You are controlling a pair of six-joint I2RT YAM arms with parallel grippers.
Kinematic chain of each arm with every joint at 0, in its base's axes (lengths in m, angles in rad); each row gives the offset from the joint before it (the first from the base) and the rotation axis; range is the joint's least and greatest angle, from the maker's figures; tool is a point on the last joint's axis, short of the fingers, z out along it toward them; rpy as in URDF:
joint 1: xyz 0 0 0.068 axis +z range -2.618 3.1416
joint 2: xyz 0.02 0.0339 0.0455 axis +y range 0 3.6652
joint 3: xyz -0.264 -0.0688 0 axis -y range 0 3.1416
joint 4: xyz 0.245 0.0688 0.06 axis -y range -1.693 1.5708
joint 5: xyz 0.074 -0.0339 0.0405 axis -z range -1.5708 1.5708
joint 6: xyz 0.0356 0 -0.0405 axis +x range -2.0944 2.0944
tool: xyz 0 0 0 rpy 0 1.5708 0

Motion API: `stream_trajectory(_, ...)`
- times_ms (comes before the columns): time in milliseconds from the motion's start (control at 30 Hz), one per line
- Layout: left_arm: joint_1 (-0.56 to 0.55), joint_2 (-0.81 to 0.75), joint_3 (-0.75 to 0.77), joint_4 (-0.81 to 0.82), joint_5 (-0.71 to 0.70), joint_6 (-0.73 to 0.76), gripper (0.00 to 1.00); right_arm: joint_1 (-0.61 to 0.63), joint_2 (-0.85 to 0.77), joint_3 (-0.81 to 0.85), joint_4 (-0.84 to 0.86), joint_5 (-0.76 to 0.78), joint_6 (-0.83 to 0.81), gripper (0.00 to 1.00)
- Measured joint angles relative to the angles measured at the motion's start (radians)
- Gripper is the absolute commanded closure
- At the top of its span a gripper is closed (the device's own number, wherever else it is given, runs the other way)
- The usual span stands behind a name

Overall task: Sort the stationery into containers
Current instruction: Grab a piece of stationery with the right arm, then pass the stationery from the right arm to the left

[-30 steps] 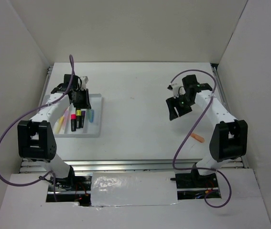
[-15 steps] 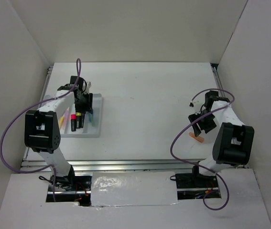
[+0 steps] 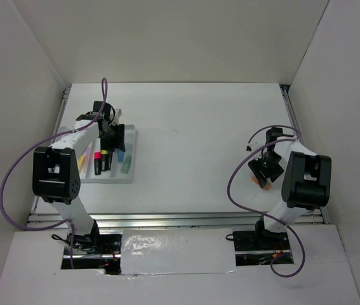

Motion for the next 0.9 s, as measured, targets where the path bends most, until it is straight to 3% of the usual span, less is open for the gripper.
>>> stream_trajectory(233,0.000,-0.001,-0.001,0.002,0.041,-0.001,0.40,0.094,0.008,-0.045,0.072,0.058,-0.011,0.52)
stream_trajectory(333,0.002,-0.006,-0.003,0.005,0.056,-0.002,0.40,0.148,0.002,-0.061,0.076,0.094,-0.027,0.72)
stream_trajectory(367,0.005,-0.007,-0.003,0.006,0.066,-0.002,0.41,0.159,0.001,-0.064,0.077,0.105,-0.032,0.85)
stream_trajectory(433,0.009,-0.011,-0.004,0.008,0.092,-0.003,0.41,0.182,0.002,-0.063,0.072,0.123,-0.037,0.98)
stream_trajectory(633,0.040,-0.060,-0.064,0.053,0.253,-0.033,0.40,0.241,0.046,0.066,-0.019,-0.005,0.000,1.00)
stream_trajectory(900,0.008,-0.245,-0.162,0.233,0.419,-0.163,0.40,0.369,0.075,0.571,-0.119,-0.394,0.202,1.00)
